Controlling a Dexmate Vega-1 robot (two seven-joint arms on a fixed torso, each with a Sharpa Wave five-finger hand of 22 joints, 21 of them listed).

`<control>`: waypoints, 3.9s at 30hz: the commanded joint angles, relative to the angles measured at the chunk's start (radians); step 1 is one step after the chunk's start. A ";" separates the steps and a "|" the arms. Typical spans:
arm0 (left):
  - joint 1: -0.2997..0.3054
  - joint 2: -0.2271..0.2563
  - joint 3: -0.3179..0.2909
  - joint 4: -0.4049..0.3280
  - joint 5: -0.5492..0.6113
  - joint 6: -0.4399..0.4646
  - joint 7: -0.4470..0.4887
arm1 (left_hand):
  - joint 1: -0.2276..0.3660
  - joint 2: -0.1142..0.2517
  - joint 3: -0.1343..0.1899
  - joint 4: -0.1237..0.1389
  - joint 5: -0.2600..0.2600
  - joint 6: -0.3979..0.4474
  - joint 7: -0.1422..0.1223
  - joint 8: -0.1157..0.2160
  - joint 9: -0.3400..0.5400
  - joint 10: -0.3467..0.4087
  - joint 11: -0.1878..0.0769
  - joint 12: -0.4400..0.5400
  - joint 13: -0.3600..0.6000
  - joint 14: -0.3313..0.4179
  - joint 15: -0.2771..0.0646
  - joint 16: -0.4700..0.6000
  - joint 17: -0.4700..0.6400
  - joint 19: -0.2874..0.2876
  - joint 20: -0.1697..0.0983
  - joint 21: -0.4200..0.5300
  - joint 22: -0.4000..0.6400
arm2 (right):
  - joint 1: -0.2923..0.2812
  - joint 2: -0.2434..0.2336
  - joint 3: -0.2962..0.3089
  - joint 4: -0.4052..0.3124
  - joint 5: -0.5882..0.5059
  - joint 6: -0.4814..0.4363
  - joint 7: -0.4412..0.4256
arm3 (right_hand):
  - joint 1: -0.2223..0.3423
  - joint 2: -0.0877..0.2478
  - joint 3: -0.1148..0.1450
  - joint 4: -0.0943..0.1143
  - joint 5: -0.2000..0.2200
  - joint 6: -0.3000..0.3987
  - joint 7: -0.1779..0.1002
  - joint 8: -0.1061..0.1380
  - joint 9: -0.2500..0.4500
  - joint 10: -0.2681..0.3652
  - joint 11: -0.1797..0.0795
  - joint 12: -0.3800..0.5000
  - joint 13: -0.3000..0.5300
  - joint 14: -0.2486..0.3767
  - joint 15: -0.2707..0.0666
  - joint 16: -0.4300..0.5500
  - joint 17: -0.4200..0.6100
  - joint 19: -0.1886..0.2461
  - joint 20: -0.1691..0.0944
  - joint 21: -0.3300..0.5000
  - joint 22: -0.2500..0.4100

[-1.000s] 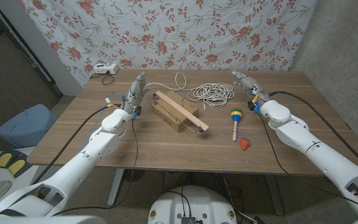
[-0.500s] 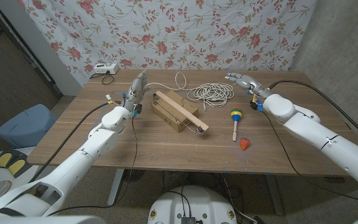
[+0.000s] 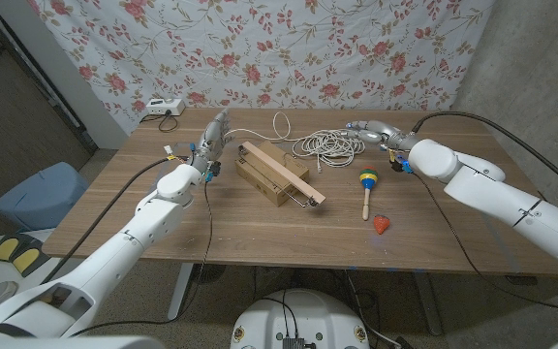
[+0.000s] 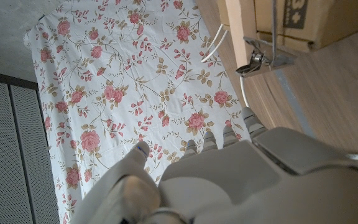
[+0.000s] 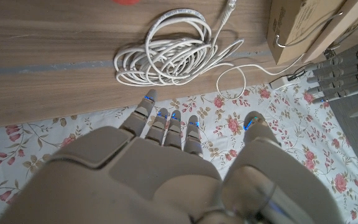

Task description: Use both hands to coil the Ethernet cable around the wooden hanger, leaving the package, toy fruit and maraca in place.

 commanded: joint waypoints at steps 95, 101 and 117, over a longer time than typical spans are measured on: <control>0.051 0.027 -0.028 -0.010 -0.034 -0.044 -0.046 | -0.004 0.004 -0.026 0.000 0.019 -0.125 -0.008 -0.008 0.006 -0.132 0.015 -0.006 0.007 -0.091 0.006 -0.014 0.007 -0.074 0.012 -0.027 0.008 | 0.339 0.243 -0.548 -0.186 -0.843 -0.472 0.867 | -0.020 -0.075 -0.079 0.008 0.049 0.115 0.056 0.025 0.014 0.163 0.029 0.039 0.042 0.259 -0.047 0.083 0.048 0.215 0.068 0.015 0.011; 0.067 0.031 -0.035 -0.025 -0.037 -0.048 -0.034 | -0.004 0.004 -0.028 0.001 0.020 -0.123 -0.008 -0.007 0.006 -0.133 0.015 -0.007 0.007 -0.088 0.006 -0.014 0.007 -0.074 0.012 -0.029 0.009 | 0.348 0.269 -0.556 -0.140 -0.871 -0.434 0.895 | 0.013 -0.071 -0.070 -0.006 0.056 0.114 0.053 0.024 0.014 0.161 0.023 0.037 0.044 0.262 -0.056 0.084 0.049 0.221 0.066 0.013 0.011; 0.073 0.034 -0.035 -0.046 -0.035 -0.038 -0.027 | -0.009 0.001 -0.037 0.004 0.024 -0.118 -0.009 -0.006 0.006 -0.128 0.014 -0.007 0.007 -0.084 0.007 -0.013 0.007 -0.070 0.012 -0.035 0.009 | 0.283 0.311 -0.549 -0.081 -1.084 -0.408 0.870 | 0.778 0.124 0.085 -0.055 0.100 0.173 -0.032 0.032 0.020 0.251 -0.058 0.054 0.077 0.347 -0.186 0.166 0.114 0.366 -0.063 0.047 0.020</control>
